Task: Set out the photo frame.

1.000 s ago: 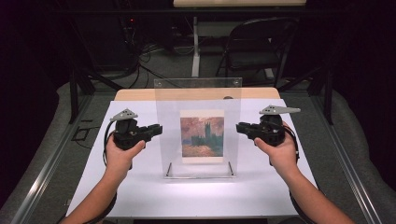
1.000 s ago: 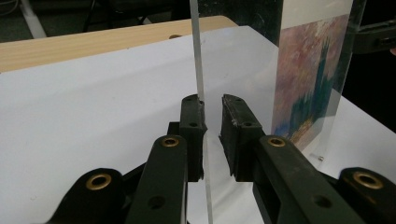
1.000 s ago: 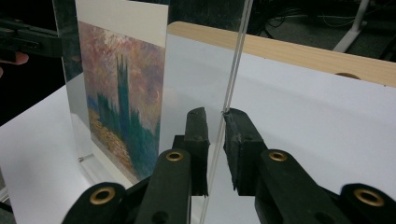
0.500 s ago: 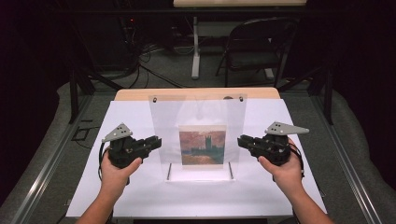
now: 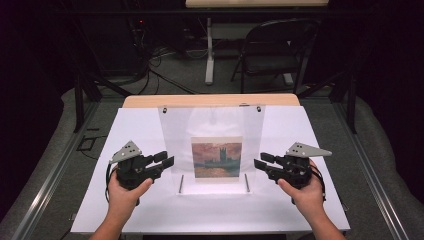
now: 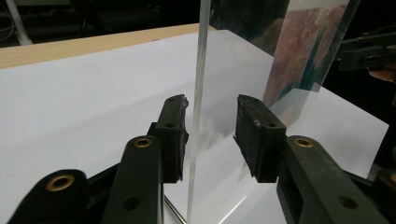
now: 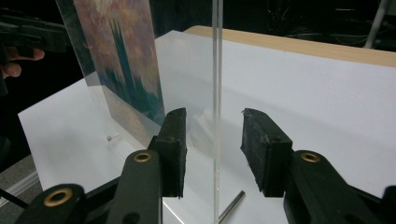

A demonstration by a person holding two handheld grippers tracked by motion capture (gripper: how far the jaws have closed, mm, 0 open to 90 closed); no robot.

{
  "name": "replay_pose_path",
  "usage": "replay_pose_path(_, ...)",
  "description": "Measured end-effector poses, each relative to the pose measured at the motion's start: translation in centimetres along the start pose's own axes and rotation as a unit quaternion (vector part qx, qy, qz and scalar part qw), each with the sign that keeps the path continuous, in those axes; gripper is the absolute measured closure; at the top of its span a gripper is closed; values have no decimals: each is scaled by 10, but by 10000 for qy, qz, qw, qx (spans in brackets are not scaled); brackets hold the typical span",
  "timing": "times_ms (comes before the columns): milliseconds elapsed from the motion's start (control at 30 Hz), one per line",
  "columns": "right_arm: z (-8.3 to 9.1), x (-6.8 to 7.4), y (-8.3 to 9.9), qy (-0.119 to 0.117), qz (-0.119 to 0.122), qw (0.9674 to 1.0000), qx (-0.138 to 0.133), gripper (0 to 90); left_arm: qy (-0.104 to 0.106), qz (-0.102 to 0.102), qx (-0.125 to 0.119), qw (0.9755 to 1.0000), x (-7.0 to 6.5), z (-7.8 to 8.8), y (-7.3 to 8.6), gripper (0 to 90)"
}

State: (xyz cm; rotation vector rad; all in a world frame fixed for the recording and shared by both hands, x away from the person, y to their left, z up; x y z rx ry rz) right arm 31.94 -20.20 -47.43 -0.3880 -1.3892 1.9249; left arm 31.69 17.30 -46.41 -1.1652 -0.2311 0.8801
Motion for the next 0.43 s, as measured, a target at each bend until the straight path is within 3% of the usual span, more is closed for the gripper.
replay_pose_path(200, 8, -7, 18, 206, 31, 9998, -44, 546, -6, 155, -60, 9999, 6, 5, 17, 552)
replay_pose_path(300, 12, -17, 29, 419, -34, 9991, -9, 523, 73, 259, -68, 9996, 15, 5, 25, 500)
replay_pose_path(433, 12, -34, 46, 795, -81, 9968, 92, 482, -317, 137, -124, 9993, 32, 4, 41, 458)
Point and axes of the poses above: each handheld gripper's, and its own axes: z roughly backward along the jaws, y roughly out of its underside, x roughly to its left, the point moved 4 cm from there along -z, roughly forward along the jaws, and after that the axes turned 3 degrees about z, right-handed, at the moved point
